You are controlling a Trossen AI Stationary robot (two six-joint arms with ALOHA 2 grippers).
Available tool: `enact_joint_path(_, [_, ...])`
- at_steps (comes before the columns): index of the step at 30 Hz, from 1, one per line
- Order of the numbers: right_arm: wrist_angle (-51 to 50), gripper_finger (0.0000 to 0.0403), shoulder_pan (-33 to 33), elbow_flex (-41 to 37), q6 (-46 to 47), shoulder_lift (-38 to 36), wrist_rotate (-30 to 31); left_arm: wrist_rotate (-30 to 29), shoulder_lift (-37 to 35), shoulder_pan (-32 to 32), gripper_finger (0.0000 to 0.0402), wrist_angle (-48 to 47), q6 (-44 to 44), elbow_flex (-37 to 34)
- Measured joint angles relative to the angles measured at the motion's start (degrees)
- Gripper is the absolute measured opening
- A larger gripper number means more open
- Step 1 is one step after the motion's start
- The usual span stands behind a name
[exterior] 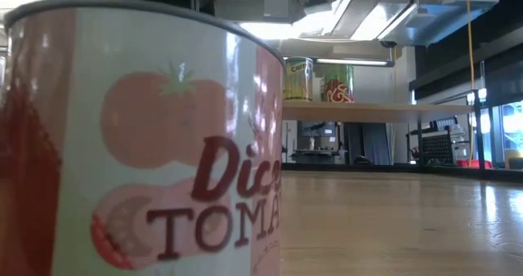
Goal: Pick and place cans onto a shelf
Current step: Move the white and orange can to the middle of the table
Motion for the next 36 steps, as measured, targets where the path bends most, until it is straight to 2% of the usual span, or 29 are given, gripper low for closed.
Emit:
enact_joint_path(17, [0.0,0.0000,0.0,0.0,0.0,0.0,-0.1,0.0,1.6,0.3,0.0052,-0.4,1.4,0.0])
enact_joint_path(22, [0.0,0.0000,0.0,0.0,0.0,0.0,-0.1,4.0,1.6,2.2,0.0008,-0.4,1.7,0.0])
enact_joint_path(27, [0.0,0.0000,0.0,0.0,0.1,0.0,-0.1,9.7,1.3,5.3,0.0004,-0.6,3.5,0.3])
enact_joint_path(32, [0.0,0.0000,0.0,0.0,0.1,0.0,-0.1,12.1,0.4,8.5,0.0003,-2.4,9.2,4.3])
enact_joint_path(36, [0.0,0.0000,0.0,0.0,0.1,0.0,-0.1,12.2,0.1,12.1,0.0002,-11.9,15.7,10.8])
